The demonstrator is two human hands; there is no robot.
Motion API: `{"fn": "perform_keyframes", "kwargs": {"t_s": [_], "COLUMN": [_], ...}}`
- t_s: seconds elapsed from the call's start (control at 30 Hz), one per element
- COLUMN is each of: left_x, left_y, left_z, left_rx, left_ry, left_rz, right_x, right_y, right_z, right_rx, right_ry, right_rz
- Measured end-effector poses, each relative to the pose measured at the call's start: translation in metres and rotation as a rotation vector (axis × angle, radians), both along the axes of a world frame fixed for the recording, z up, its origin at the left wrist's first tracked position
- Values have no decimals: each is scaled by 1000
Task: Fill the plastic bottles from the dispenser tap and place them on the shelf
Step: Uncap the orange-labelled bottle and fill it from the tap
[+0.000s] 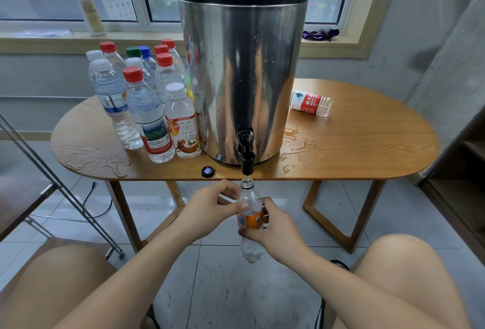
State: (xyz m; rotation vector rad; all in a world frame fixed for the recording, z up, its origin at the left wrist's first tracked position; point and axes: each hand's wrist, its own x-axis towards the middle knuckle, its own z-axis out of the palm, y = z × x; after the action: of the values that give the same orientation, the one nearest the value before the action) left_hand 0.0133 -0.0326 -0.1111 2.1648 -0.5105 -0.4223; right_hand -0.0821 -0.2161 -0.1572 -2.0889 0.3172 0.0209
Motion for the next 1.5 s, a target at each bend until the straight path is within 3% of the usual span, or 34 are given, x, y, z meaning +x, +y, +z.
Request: {"fn": "perform_keyframes", "kwargs": {"t_s": [1.5], "left_x": [2], "left_y": [-1], "left_z": [-3], "left_rx": [4], "left_ry": [2], "left_rz": [5], "right_x": [0], "right_y": [0], "right_z": [1], "right_rx": [-8], "right_ry": [-2], "right_rz": [3]}}
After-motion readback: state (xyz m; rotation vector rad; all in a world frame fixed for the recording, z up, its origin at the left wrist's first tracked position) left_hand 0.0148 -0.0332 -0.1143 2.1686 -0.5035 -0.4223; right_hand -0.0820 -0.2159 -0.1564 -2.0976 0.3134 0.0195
